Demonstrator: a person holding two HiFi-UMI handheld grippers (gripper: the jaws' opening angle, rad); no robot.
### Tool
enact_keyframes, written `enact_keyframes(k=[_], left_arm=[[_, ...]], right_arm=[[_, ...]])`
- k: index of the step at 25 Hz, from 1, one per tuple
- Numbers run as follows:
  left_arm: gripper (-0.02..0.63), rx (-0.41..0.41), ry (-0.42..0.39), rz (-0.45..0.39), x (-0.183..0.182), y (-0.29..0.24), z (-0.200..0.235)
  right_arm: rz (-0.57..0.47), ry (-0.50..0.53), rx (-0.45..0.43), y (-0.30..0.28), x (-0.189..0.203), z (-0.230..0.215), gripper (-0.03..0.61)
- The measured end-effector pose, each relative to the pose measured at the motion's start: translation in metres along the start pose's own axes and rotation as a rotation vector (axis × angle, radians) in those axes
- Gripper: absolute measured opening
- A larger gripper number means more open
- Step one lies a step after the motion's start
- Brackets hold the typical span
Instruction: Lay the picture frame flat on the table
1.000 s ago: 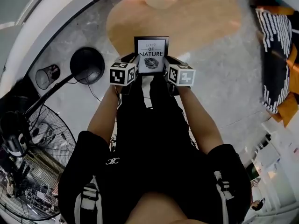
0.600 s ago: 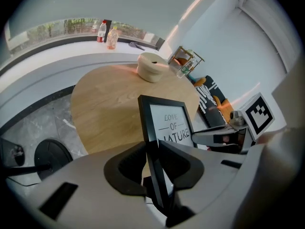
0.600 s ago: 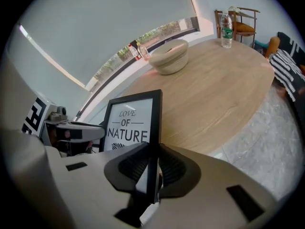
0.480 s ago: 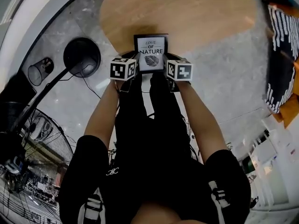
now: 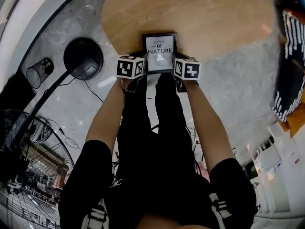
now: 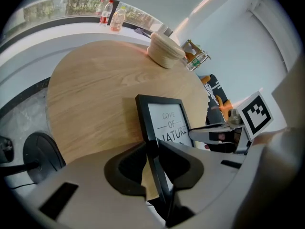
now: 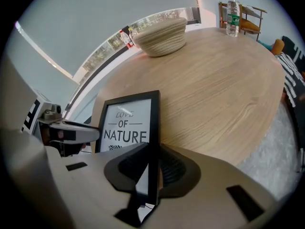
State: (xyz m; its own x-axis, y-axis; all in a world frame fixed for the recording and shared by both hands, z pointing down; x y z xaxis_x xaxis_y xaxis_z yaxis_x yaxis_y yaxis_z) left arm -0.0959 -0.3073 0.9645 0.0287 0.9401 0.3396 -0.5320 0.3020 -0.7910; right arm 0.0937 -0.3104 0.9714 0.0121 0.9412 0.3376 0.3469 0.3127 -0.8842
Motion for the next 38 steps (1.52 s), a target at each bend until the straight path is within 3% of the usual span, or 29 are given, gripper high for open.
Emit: enact_keyframes(k=[10,12,15,18,23,30,38], left_arm=[[0.097,-0.021,0.068,0.005,0.0,-0.01,0.011],[0.1,-0.059,0.042,0.025,-0.002,-0.004,0.008],[0.087,-0.16,-0.072,0.033,-0.004,0.02,-0.002],[0.089,-0.204,-0.159,-0.104,-0.03,0.061,-0.02],[0.072,-0.201,-0.17,-0.3,-0.073,0.162,-0.076],[0.037,-0.203,-0.285,-0.7,-0.155,0.328,-0.184],[0.025,-0.177,-0.407,-0.985,-0.202,0.483,-0.283]], right_arm=[[0.02,0.027,0.005,-0.009,-0.007,0.002,0.089],[0.055,0.015,0.006,-0.007,-0.008,0.003,0.091],[0.031,0.1,0.043,0.018,-0.019,0.014,0.091],[-0.082,0.159,0.054,0.059,-0.04,0.034,0.08],[-0.269,0.165,0.047,0.155,-0.077,0.067,0.072],[-0.694,0.226,-0.037,0.339,-0.164,0.134,0.018],[-1.088,0.36,-0.112,0.518,-0.226,0.215,0.014]])
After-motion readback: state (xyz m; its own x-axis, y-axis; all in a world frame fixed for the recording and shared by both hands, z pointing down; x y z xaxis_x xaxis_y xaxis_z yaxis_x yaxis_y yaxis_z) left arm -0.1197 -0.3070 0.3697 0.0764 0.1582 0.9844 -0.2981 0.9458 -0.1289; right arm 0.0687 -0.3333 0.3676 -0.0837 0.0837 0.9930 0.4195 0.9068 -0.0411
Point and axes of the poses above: the fingertips, and each gripper's own axes: y backward along the fingers, z to its left, x out of its underside, the point moved 6 cm from there along y, backward along the fingers, and after that the axes turned 10 degrees about -z, right-handed, at the moved point
